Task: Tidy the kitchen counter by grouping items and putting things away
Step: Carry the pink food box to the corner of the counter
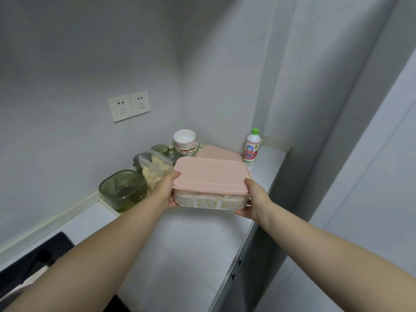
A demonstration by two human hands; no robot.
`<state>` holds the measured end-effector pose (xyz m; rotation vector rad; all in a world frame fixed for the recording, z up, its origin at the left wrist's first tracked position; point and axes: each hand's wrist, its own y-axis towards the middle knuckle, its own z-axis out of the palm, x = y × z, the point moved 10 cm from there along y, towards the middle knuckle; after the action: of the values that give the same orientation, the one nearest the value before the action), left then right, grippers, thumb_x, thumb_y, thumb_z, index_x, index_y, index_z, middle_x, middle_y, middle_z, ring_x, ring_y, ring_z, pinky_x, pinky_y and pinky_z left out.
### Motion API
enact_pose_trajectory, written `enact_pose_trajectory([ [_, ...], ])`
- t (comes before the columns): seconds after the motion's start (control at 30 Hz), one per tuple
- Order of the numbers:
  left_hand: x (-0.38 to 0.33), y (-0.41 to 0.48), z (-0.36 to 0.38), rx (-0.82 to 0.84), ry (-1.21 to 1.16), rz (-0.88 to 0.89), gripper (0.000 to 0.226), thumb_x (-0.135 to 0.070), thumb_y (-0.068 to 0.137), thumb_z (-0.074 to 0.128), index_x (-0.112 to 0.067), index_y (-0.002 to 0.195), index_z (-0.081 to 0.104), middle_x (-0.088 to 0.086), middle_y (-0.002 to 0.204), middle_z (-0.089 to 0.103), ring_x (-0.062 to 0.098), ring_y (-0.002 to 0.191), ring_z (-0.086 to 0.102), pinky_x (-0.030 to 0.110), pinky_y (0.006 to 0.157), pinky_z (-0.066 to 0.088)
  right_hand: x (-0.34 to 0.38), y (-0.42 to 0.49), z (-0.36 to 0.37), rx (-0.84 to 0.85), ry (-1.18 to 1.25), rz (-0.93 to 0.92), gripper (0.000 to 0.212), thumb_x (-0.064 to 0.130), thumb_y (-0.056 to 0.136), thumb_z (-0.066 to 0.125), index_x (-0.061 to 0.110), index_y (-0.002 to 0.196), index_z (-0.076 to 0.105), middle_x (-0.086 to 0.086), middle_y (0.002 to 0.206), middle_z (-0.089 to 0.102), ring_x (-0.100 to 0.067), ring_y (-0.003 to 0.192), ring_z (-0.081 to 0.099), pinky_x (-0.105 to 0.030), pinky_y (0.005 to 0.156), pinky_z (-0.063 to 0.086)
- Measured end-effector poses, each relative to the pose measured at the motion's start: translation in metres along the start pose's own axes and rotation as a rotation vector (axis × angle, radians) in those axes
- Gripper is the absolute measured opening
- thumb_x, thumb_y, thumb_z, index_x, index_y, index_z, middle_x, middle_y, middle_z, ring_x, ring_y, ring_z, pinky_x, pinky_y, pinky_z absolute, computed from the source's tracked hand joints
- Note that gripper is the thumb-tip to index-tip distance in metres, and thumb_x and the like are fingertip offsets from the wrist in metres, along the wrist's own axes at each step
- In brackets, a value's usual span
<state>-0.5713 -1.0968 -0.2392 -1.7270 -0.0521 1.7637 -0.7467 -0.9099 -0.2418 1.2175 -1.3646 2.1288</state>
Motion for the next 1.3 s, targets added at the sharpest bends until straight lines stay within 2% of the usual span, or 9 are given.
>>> enact_pose_trajectory([
  [0.2,-0.015,0.043,0.068,-0.004,-0.131,-0.047,0.013,-0.031,0.090,0.052,-0.018,0.093,0.056,0.003,0.081,0.061,0.021,0.071,0.058,0.033,0.070,0.049,0.052,0.060,-0.013,-0.010,0.023,-0.026,0.024,0.034,0.094,0.048,0.019,0.113,0.050,-0.005,0.101,0.060,-0.026,0.083,0.059,-0.045,0.080,0.051],
  [0.33,-0.022,0.065,0.111,0.033,-0.291,-0.081,0.013,-0.027,0.094,0.049,-0.016,0.088,0.055,0.004,0.081,0.060,0.020,0.072,0.057,0.034,0.068,0.048,0.070,0.099,-0.020,-0.048,0.063,-0.035,0.019,0.032,0.093,0.049,0.019,0.107,0.052,-0.002,0.089,0.060,-0.023,0.074,0.059,-0.041,0.073,0.051],
  [0.5,-0.020,0.092,0.130,0.007,-0.272,-0.091,0.010,-0.024,0.094,0.053,-0.015,0.098,0.054,0.003,0.081,0.059,0.018,0.071,0.056,0.038,0.077,0.049,0.071,0.133,-0.019,-0.110,0.069,-0.049,0.017,0.032,0.091,0.050,0.019,0.099,0.054,-0.005,0.099,0.063,-0.030,0.093,0.063,-0.043,0.078,0.055],
  [0.63,-0.015,0.116,0.137,-0.013,-0.226,-0.140,0.009,-0.024,0.093,0.054,-0.014,0.094,0.052,0.005,0.083,0.059,0.021,0.074,0.059,0.039,0.071,0.051,0.072,0.156,-0.007,-0.106,0.141,-0.002,0.018,0.029,0.089,0.053,0.019,0.104,0.054,-0.004,0.096,0.063,-0.031,0.092,0.063,-0.046,0.081,0.054],
  [0.77,-0.014,0.144,0.139,-0.055,-0.229,-0.148,0.019,-0.023,0.094,0.055,-0.016,0.109,0.046,0.008,0.094,0.057,0.026,0.097,0.055,0.044,0.084,0.048,0.079,0.180,0.002,-0.113,0.178,-0.007,0.026,0.026,0.089,0.056,0.017,0.113,0.055,-0.006,0.108,0.063,-0.031,0.096,0.062,-0.049,0.087,0.052],
  [0.93,-0.011,0.175,0.149,-0.049,-0.173,-0.169,0.020,-0.019,0.093,0.057,-0.016,0.109,0.045,0.007,0.083,0.043,0.029,0.094,0.048,0.039,0.087,0.046,0.086,0.208,0.012,-0.156,0.146,-0.044,0.040,0.025,0.081,0.061,0.013,0.118,0.058,-0.005,0.108,0.064,-0.030,0.098,0.062,-0.050,0.092,0.050],
  [1.03,-0.010,0.198,0.142,-0.076,-0.157,-0.178,0.022,-0.020,0.093,0.057,-0.011,0.109,0.044,0.009,0.083,0.040,0.031,0.097,0.046,0.040,0.085,0.049,0.082,0.224,0.021,-0.157,0.150,-0.037,0.037,0.025,0.082,0.061,0.015,0.118,0.058,-0.005,0.111,0.063,-0.030,0.101,0.060,-0.050,0.093,0.049],
  [1.2,-0.006,0.223,0.134,-0.119,-0.164,-0.164,0.019,-0.019,0.095,0.053,-0.011,0.108,0.042,0.008,0.080,0.039,0.025,0.072,0.044,0.039,0.065,0.048,0.079,0.239,0.030,-0.167,0.138,-0.051,0.038,0.023,0.083,0.061,0.013,0.120,0.056,-0.008,0.117,0.061,-0.032,0.104,0.059,-0.052,0.094,0.048],
  [1.3,-0.005,0.230,0.134,-0.126,-0.178,-0.162,0.019,-0.020,0.096,0.052,-0.014,0.111,0.042,0.008,0.080,0.040,0.026,0.076,0.046,0.037,0.063,0.048,0.077,0.243,0.031,-0.172,0.142,-0.031,0.037,0.021,0.086,0.060,0.013,0.121,0.054,-0.008,0.117,0.059,-0.032,0.107,0.057,-0.054,0.094,0.048],
])
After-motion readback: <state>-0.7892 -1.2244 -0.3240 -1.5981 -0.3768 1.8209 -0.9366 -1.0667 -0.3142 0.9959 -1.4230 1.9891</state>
